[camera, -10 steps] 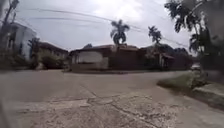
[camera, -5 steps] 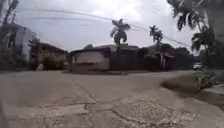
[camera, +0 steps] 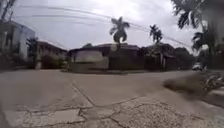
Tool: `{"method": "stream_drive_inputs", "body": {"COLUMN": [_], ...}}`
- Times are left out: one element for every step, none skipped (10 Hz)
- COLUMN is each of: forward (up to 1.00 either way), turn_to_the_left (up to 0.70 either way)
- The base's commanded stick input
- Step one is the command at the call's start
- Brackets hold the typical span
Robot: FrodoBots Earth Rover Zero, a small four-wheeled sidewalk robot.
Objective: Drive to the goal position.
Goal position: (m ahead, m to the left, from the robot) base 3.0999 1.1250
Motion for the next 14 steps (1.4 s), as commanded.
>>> {"method": "stream_drive_inputs", "body": {"forward": [0.5, 0.5, 0.5, 0.5, 0.5, 0.5, 0.5, 0.5, 0.5, 0.5, 0.5, 0.5, 0.5, 0.5], "turn_to_the_left": [-0.5, -0.48, -0.2, -0.07, -0.06, -0.06, -0.06, -0.06, -0.06, -0.06, -0.06, -0.06, -0.06, -0.06]}}
